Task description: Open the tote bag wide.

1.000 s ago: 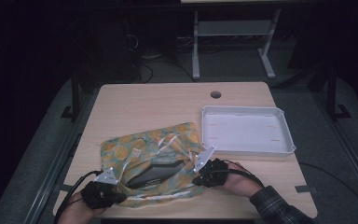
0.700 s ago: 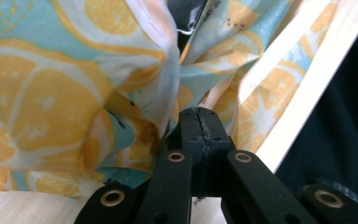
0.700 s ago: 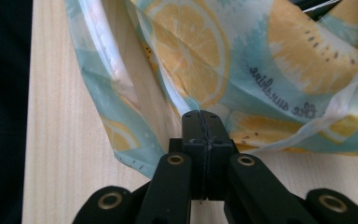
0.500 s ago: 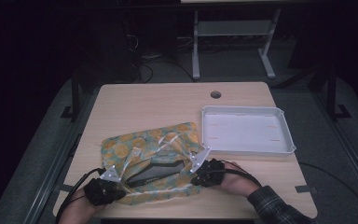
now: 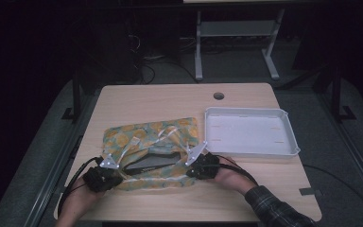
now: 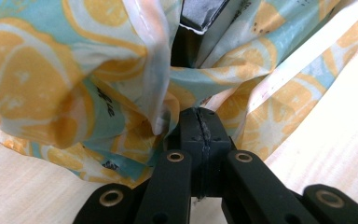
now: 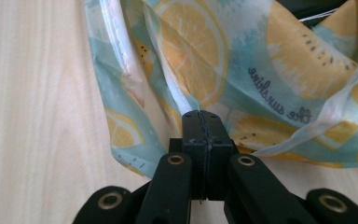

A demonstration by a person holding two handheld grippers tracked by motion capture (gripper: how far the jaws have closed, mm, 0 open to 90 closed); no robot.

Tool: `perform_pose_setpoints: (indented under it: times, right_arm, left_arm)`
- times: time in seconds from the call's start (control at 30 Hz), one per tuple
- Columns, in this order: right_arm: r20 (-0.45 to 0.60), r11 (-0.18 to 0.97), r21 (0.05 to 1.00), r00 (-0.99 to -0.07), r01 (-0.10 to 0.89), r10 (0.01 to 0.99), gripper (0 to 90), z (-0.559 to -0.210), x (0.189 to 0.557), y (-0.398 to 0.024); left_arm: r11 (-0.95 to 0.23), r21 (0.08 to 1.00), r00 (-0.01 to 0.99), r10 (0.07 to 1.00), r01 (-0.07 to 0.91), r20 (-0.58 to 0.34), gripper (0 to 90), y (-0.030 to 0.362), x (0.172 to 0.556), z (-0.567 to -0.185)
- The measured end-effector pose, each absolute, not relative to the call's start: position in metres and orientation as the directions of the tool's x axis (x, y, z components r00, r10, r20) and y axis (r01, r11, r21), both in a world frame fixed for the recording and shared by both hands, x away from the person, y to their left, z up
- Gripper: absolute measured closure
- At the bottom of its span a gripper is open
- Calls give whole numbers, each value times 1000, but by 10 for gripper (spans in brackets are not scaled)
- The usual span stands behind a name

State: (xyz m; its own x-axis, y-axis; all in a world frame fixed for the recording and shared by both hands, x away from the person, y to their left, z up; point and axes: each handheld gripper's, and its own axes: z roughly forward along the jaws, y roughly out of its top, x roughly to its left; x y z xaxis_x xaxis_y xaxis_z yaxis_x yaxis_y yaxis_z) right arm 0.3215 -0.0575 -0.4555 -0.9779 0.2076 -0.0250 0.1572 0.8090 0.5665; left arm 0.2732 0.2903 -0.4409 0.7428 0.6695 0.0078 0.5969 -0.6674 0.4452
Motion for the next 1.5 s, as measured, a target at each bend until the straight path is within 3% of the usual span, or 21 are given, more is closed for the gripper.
perform_pose_setpoints:
  times: [0.13,0.4,0.7,1.0,1.27,1.5]
  right_arm:
    - [-21,806,570,-977,162,212,845,-454,321,-58]
    - [7,762,622,-974,182,226,699,-433,314,-72]
    - [-11,692,705,-973,154,229,655,-405,316,-76]
    - [-3,651,748,-980,130,199,660,-394,340,-52]
    - [4,678,726,-987,114,161,682,-404,349,-34]
    - [-8,687,719,-987,105,159,868,-406,348,-35]
  left_arm:
    - [-659,459,742,670,597,-3,832,291,268,-440]
    - [-626,523,742,671,579,-18,629,294,242,-419]
    - [-539,639,732,679,549,-57,538,298,237,-399]
    - [-530,649,741,667,545,-77,504,296,237,-402]
    - [-520,656,742,664,547,-93,499,297,238,-403]
    - [-521,655,744,661,547,-96,499,295,238,-403]
